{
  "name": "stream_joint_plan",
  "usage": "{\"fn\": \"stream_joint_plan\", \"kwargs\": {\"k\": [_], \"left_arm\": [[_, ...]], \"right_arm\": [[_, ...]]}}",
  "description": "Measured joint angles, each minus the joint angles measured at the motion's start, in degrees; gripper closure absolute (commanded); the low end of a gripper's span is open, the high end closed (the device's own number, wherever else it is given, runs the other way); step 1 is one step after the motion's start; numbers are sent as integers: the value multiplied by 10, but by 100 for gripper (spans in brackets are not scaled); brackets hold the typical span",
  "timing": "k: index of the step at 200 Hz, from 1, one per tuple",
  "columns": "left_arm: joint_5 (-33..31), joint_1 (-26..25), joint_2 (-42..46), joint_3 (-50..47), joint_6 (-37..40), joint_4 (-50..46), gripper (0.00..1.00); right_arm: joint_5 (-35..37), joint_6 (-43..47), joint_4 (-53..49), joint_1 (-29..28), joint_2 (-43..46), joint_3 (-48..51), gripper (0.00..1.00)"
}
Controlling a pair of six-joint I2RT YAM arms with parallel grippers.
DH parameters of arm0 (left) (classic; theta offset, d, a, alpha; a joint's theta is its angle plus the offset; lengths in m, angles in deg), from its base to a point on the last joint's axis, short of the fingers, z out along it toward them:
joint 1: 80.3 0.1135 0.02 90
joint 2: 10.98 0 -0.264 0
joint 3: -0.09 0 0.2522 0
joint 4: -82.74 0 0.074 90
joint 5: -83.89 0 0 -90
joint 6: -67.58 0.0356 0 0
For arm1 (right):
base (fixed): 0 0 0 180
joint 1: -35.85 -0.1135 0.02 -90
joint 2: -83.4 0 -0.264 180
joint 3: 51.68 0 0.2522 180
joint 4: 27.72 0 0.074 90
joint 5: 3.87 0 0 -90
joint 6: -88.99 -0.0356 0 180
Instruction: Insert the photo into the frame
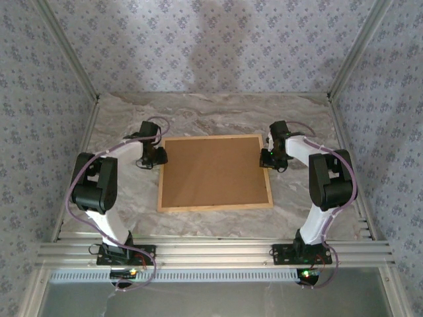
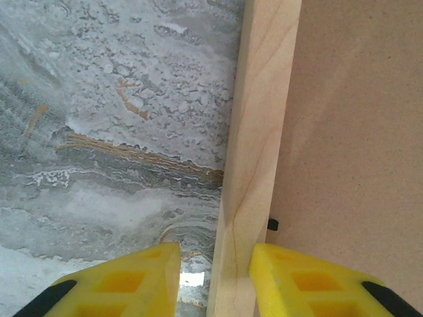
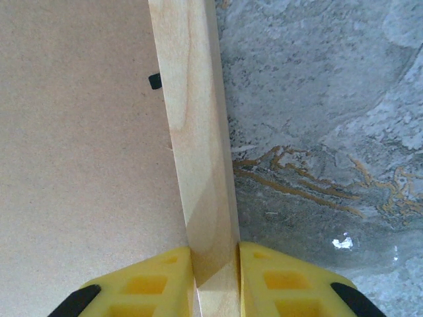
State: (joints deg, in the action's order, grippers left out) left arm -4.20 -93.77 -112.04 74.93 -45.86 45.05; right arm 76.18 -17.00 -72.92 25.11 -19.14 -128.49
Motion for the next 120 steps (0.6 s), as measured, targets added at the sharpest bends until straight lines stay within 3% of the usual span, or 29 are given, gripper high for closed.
{"fn": "stream_joint_plan", "kwargs": {"k": [33, 120], "left_arm": [[0, 2, -1, 0, -2, 8, 64], [1, 4, -33, 24, -6, 21, 50]], "right_arm": [[1, 0, 0, -1, 0, 0, 77], [2, 2, 0, -4, 0, 0, 77]]}}
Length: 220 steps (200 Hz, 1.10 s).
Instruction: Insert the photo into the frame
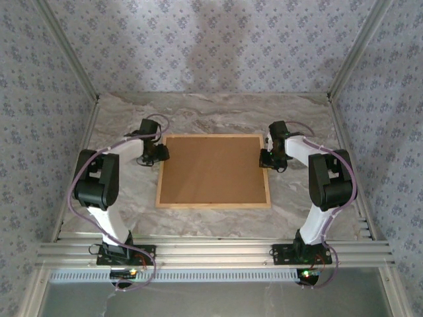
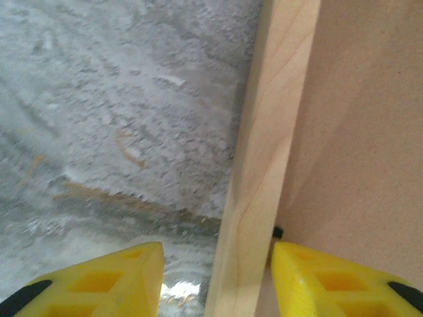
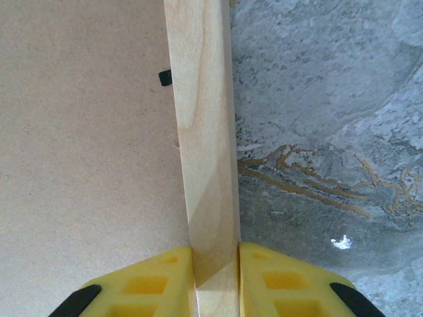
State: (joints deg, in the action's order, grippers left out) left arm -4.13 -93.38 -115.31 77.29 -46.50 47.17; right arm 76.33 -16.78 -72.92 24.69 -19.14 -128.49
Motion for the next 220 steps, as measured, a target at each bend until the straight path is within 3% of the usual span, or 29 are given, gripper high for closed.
{"fn": "stream_joint_plan", "kwargs": {"k": [74, 129, 184, 220], "left_arm": [[-12, -5, -27, 36, 11, -21, 46], [-36, -7, -13, 36, 10, -37, 35], [-59, -17, 99, -10, 6, -46, 33], [-52, -16, 155, -50, -5, -61, 38]], "right_arm": [[4, 0, 0, -3, 0, -1, 77], [6, 0, 0, -4, 0, -1, 77], [6, 0, 0, -4, 0, -1, 77], [6, 0, 0, -4, 0, -1, 77]]}}
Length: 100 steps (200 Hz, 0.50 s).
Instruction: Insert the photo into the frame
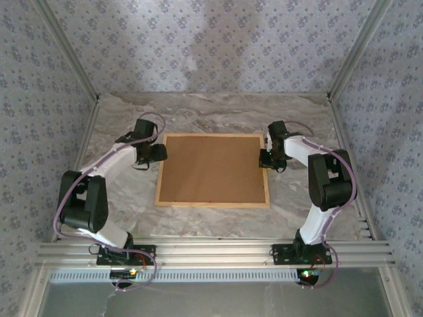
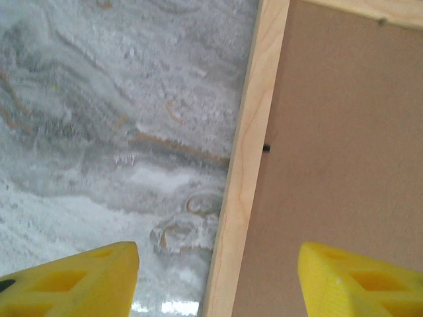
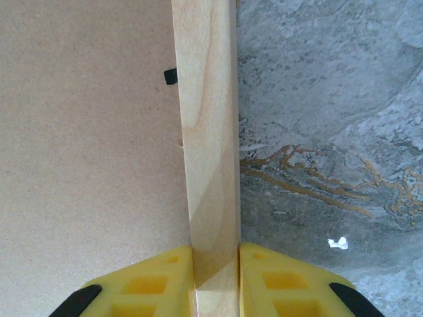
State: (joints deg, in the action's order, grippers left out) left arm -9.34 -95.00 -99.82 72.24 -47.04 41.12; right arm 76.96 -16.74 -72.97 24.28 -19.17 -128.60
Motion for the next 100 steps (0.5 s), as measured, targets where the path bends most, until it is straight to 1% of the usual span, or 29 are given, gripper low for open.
{"fn": "stream_joint_plan", "kwargs": {"k": [28, 55, 83, 100], "left_arm": [[16, 0, 21, -36, -9, -31, 47], [27, -3, 23, -57, -12, -59, 54], [37, -5, 23, -72, -14, -68, 59], [39, -5, 22, -72, -14, -67, 60]], "right_arm": [[0, 2, 0, 0, 0, 0, 77], [0, 2, 0, 0, 0, 0, 77], [2, 2, 0, -1, 0, 0, 77], [3, 2, 0, -2, 0, 0, 77]]}}
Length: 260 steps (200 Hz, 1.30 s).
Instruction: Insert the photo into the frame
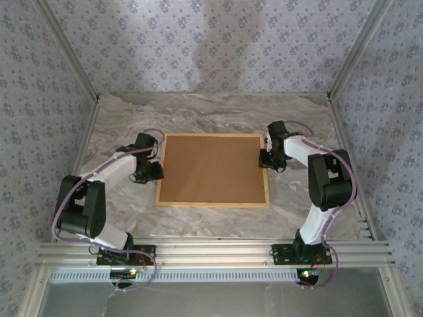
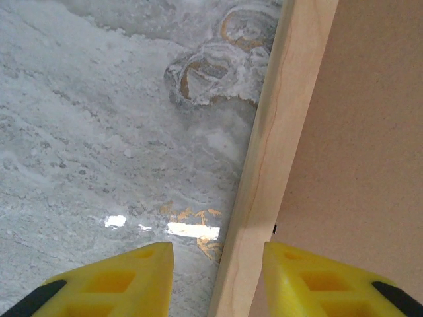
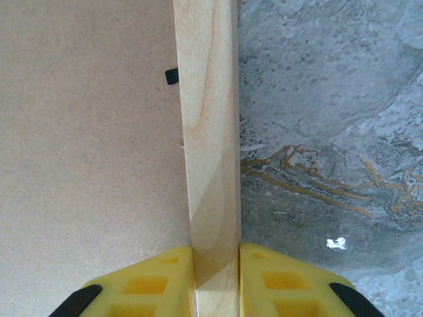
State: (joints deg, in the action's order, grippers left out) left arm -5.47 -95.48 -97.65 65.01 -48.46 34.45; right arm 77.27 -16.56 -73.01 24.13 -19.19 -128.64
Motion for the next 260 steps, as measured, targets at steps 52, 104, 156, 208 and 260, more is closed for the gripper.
{"fn": "stream_joint_plan", "kwargs": {"k": [52, 104, 156, 208, 260], "left_arm": [[1, 0, -28, 0, 0, 6, 61], [8, 0, -35, -1, 0, 15, 60], [-1, -10, -36, -3, 5, 20, 55], [-38, -36, -42, -2, 14, 24, 52], [-57, -48, -58, 9, 21, 17, 48]], "right_arm": [[1, 0, 0, 0, 0, 0, 77], [1, 0, 0, -1, 0, 0, 77], [5, 0, -1, -3, 0, -1, 77], [8, 0, -1, -4, 0, -1, 78], [12, 0, -2, -6, 0, -1, 78]]}}
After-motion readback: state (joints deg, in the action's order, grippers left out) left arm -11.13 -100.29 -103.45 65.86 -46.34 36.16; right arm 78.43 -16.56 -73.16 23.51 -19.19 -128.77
